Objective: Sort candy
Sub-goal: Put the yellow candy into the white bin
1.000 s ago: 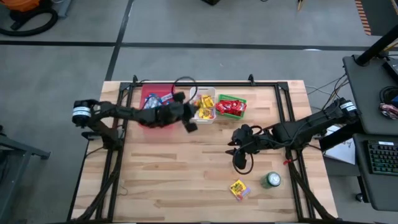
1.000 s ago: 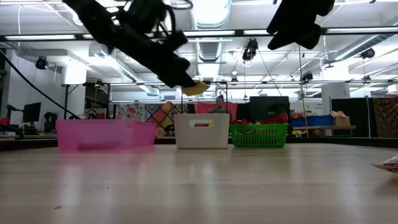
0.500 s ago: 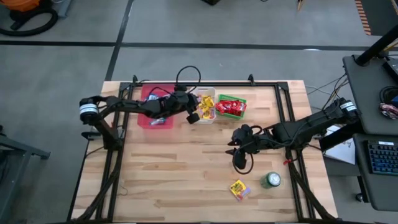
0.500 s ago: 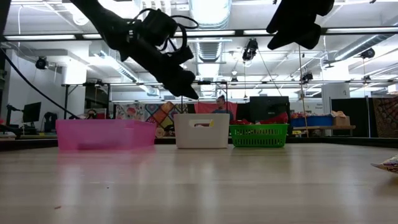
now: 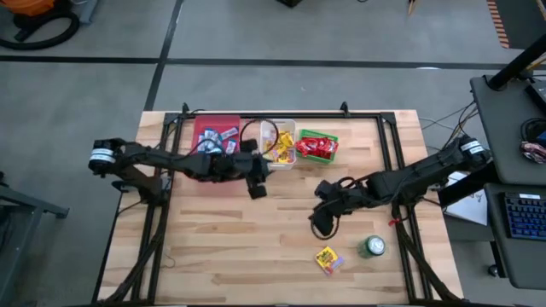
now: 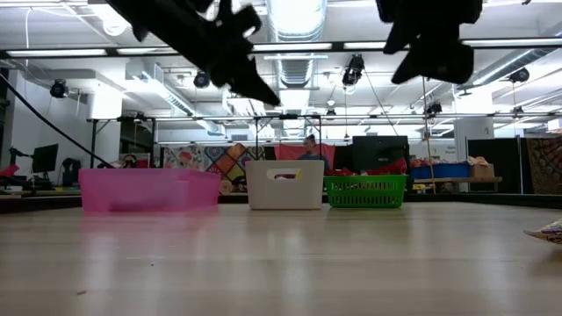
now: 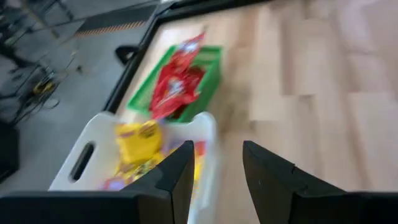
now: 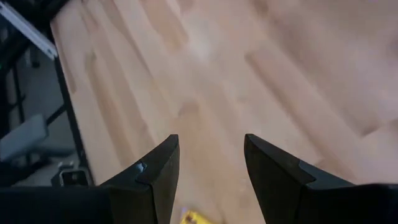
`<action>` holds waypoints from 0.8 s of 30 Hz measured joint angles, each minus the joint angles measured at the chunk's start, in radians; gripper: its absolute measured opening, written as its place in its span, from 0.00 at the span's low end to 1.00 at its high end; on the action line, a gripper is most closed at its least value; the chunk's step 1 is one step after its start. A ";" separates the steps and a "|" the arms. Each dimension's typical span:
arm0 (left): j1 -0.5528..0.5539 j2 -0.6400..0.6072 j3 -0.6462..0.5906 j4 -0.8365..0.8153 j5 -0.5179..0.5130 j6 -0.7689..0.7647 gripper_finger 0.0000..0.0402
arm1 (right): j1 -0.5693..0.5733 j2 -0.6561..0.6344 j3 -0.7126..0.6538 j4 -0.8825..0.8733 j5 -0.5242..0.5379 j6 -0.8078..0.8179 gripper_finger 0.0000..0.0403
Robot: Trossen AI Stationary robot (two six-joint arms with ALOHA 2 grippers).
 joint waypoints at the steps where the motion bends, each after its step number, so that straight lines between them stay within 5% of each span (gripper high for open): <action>1: -0.024 -0.006 0.000 -0.001 -0.001 -0.005 0.30 | 0.001 0.018 0.004 -0.002 -0.022 0.018 0.42; 11: -0.223 -0.097 -0.033 -0.009 -0.065 -0.088 0.30 | 0.043 0.243 0.108 -0.063 -0.254 0.130 0.42; 24: -0.425 -0.220 -0.157 -0.007 -0.326 -0.297 0.30 | 0.151 0.471 0.350 -0.448 -0.304 0.276 0.42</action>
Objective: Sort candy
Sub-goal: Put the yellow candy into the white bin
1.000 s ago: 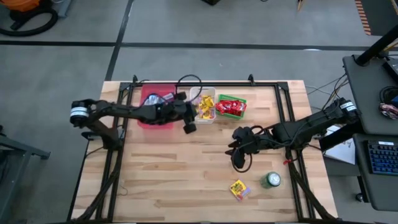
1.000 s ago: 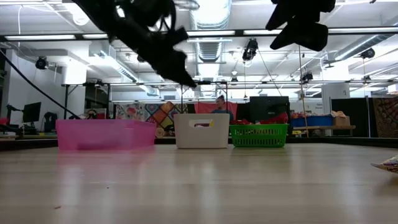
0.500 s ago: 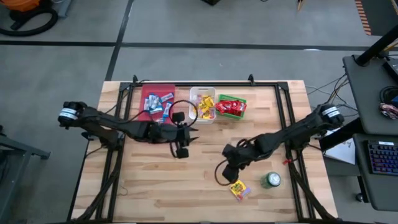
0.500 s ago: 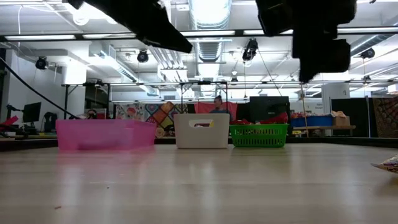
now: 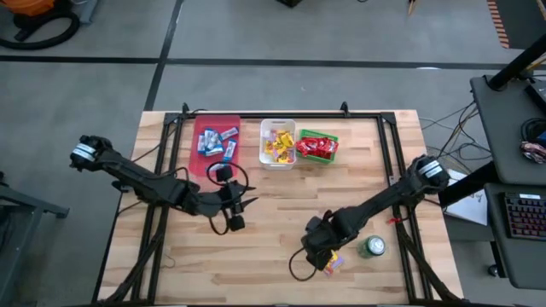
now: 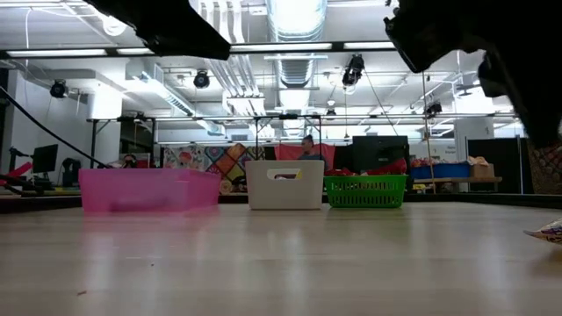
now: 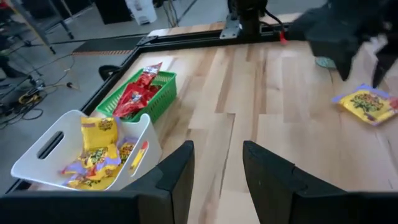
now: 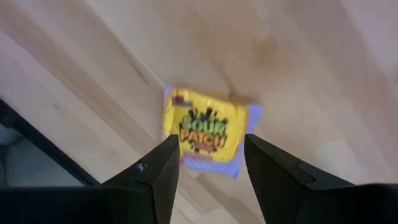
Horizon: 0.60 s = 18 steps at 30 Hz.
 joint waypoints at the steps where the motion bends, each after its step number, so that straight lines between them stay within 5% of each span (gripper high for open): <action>1: -0.010 -0.004 -0.002 0.000 -0.012 -0.010 0.30 | 0.008 0.015 0.011 -0.009 -0.009 0.009 0.42; 18: -0.096 -0.008 -0.005 -0.004 -0.071 -0.032 0.30 | 0.070 0.198 0.040 -0.008 0.014 0.014 0.42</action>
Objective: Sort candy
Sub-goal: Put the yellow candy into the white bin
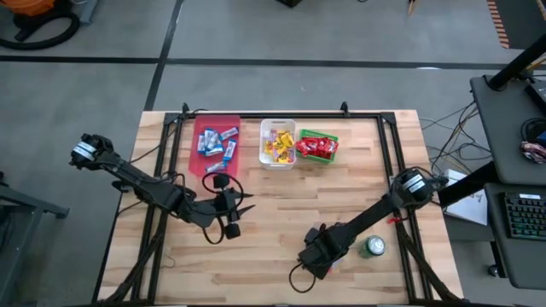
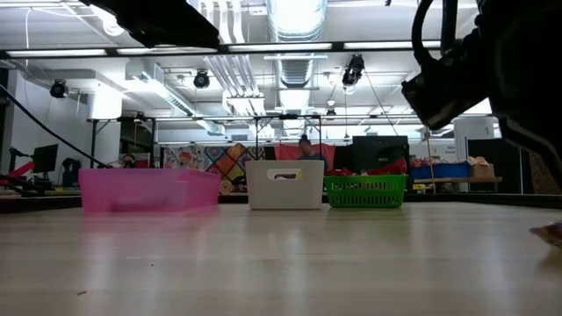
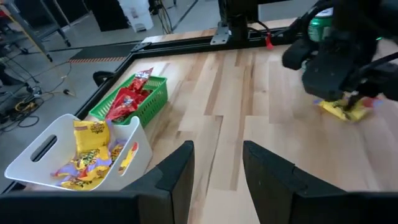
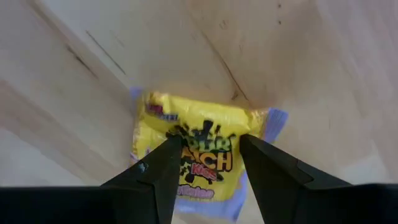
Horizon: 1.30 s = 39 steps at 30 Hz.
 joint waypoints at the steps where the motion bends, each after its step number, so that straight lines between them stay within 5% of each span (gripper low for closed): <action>1: -0.006 0.000 0.000 0.000 0.000 -0.001 0.30 | 0.000 0.010 0.000 0.001 0.000 -0.009 0.41; 14: -0.097 -0.002 -0.001 -0.034 -0.077 -0.037 0.30 | -0.009 0.019 0.002 0.008 0.028 -0.137 0.04; 24: -0.304 -0.208 -0.012 -0.218 -0.214 -0.037 0.30 | -0.095 -0.195 0.002 0.062 0.203 -0.332 0.02; 32: -0.345 -0.392 -0.168 -0.159 -0.338 -0.006 0.29 | -0.340 -0.340 0.002 0.352 0.442 -0.784 0.02; 39: -0.215 -0.469 -0.340 0.147 -0.273 0.176 0.19 | -0.650 -0.289 0.000 0.668 0.450 -1.124 0.02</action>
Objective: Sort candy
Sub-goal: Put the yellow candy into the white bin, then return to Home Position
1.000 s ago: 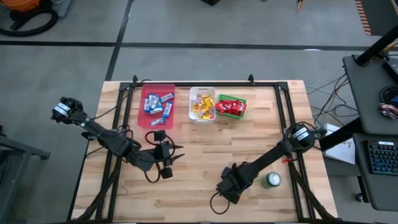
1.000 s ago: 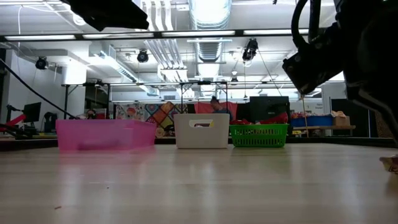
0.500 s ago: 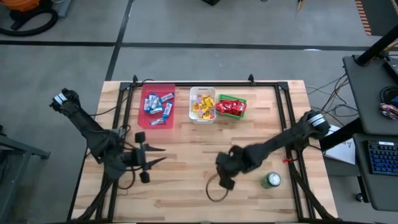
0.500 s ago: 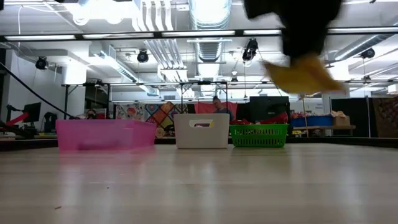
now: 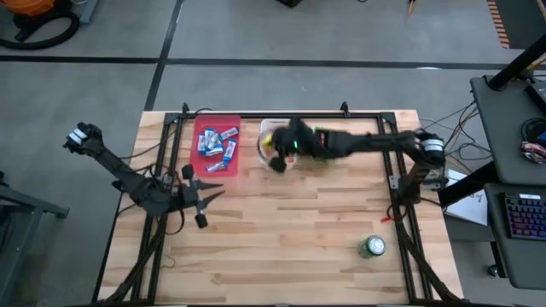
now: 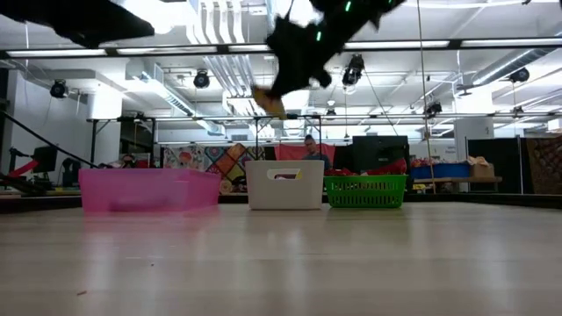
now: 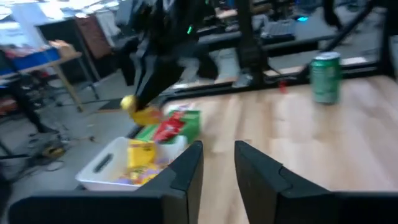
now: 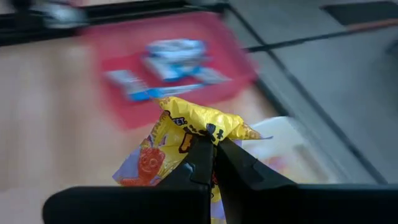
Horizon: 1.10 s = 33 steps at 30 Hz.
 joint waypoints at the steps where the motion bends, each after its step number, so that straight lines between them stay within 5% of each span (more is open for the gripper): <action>1: 0.021 -0.013 -0.018 0.025 0.004 0.026 0.18 | -0.043 0.015 0.000 0.027 -0.002 -0.023 0.02; 5: 0.108 -0.079 -0.056 0.026 0.079 0.083 0.11 | -0.195 0.084 -0.001 0.105 -0.072 -0.064 0.02; 11: 0.267 -0.202 -0.115 0.019 0.323 0.139 0.01 | -0.309 0.190 -0.002 0.201 -0.163 -0.068 0.02; 21: 0.559 -0.323 -0.190 -0.009 0.695 0.143 0.00 | -0.327 0.240 0.002 0.236 -0.167 -0.076 0.06; 33: 0.823 -0.326 -0.242 0.031 1.004 0.129 0.00 | -0.329 0.238 0.002 0.231 -0.166 -0.049 0.29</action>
